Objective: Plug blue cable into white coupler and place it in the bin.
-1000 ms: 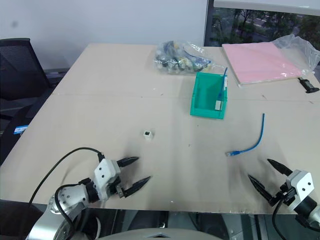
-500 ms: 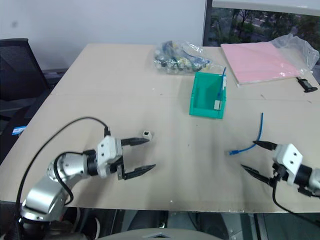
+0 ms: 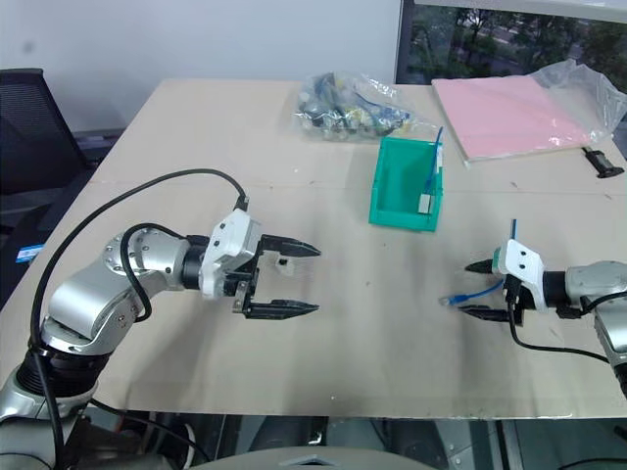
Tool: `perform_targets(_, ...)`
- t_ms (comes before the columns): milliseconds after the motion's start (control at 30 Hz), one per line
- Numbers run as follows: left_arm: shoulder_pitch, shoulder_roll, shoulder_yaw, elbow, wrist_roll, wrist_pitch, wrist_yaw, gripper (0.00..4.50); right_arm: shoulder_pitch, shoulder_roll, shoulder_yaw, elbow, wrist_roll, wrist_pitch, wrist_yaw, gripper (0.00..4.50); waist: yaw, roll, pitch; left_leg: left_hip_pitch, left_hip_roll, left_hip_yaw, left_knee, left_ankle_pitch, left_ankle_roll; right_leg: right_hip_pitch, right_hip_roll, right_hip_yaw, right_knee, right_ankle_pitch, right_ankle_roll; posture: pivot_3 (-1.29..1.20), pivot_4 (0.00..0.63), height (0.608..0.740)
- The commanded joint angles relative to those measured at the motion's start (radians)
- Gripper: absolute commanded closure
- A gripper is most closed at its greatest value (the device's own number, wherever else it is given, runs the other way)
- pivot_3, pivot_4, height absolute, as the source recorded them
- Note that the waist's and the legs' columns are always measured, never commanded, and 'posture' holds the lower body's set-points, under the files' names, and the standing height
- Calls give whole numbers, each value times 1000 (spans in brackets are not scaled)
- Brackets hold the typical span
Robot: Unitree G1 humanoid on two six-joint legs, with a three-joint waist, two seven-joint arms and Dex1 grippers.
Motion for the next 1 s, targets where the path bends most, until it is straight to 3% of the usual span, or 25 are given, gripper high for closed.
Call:
perform_targets(33,-8,9,12,-17,4,0,-5,0,-22,11,10,4,-9,-34,33,1995,0,0,0,0,0,0,0,0,0,0,0,0,0,0,0,0,150,740)
perform_targets(67,-7,10,13,-21,5,1,-4,0,-25,15,14,6,-12,-42,36,2381,0,0,0,0,0,-1,0,0,0,0,0,0,0,0,0,0,150,740)
perform_targets(100,-5,10,16,-24,5,2,-4,0,-27,18,17,8,-16,-48,37,3088,0,0,0,0,0,-1,0,0,0,0,0,-1,1,0,0,0,150,740)
perform_targets(133,-4,11,19,-27,5,3,-3,0,-28,22,21,9,-21,-54,37,3283,0,0,0,0,0,-1,0,0,0,0,0,-1,1,0,0,0,150,740)
perform_targets(200,-3,13,22,-30,5,3,-2,0,-31,32,32,8,-31,-66,37,4371,0,0,0,0,0,-2,0,0,0,0,0,-1,2,0,0,0,150,740)
perform_targets(700,-78,10,-22,62,65,-11,-28,0,-252,317,189,-33,-103,33,-101,4462,-21,-1,2,1,-3,-11,1,0,0,-1,1,-2,6,0,0,0,150,740)
perform_targets(800,-106,-46,-96,115,143,-42,5,0,-255,322,169,-18,-112,33,-126,3436,-7,-1,3,0,-5,-11,1,1,-1,-1,0,-2,6,0,0,0,150,740)
perform_targets(833,-121,-73,-131,145,182,-64,15,0,-248,316,151,-31,-98,52,-131,2772,-4,-1,3,-2,-5,-11,1,2,-3,-1,0,-2,5,0,0,0,150,740)
perform_targets(867,-133,-100,-154,168,202,-84,18,0,-236,309,129,-54,-77,74,-139,2772,0,-1,3,-2,-6,-11,1,2,-3,-1,-1,-1,5,0,0,0,150,740)
perform_targets(1000,-171,-213,-214,258,261,-133,36,0,-122,275,6,-219,30,181,-186,842,10,-2,3,-3,-6,-12,2,2,-3,-1,-1,-1,5,0,0,0,150,740)
